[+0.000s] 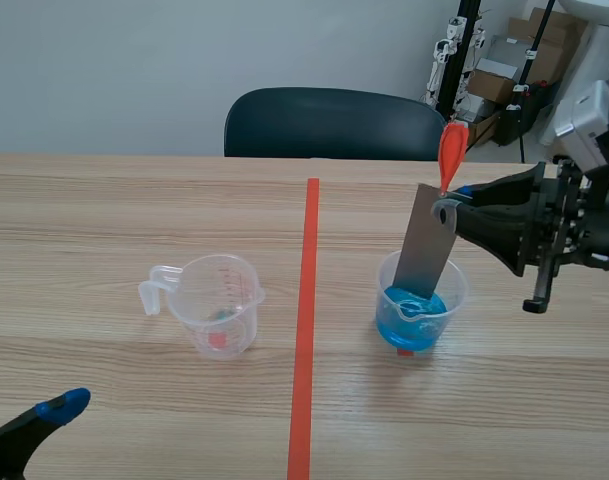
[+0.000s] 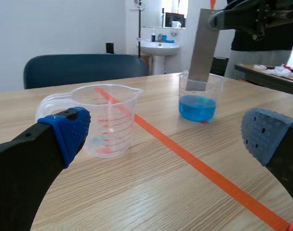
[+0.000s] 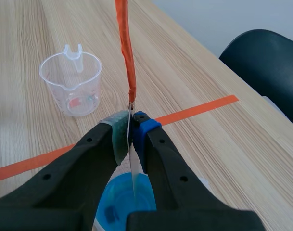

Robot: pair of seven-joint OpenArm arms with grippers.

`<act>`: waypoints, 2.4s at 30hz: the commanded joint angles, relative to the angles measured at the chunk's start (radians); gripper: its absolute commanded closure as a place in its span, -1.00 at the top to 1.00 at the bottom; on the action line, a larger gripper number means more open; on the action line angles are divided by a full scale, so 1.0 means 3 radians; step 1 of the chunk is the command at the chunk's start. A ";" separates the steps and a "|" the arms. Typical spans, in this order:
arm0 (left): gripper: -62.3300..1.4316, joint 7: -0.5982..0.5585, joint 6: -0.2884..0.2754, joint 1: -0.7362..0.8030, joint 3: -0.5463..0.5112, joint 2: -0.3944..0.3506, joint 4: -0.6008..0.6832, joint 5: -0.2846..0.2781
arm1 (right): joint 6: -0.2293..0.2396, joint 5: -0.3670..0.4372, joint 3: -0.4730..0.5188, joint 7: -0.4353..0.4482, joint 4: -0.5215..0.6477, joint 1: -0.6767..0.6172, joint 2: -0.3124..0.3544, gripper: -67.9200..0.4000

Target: Do the redox reaction experiment. raise the plate out of the solution

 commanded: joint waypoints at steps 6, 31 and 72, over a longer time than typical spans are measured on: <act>0.31 -0.0151 -0.0008 0.0284 -0.0004 -0.0413 0.0076 -0.0243 | -0.0011 0.0203 0.0010 -0.0010 0.0329 0.0051 0.0278 -0.97; -0.83 -0.0081 -0.0024 0.1653 -0.0591 -0.2257 0.1306 -0.1741 | -0.0010 0.1153 0.0587 -0.0904 0.1029 0.0051 0.0830 -0.97; -0.83 0.3666 -0.0493 -0.1558 0.0927 -0.2398 0.2731 -0.1738 | -0.0008 0.1742 0.0905 -0.1405 0.1464 0.0050 0.1044 -0.97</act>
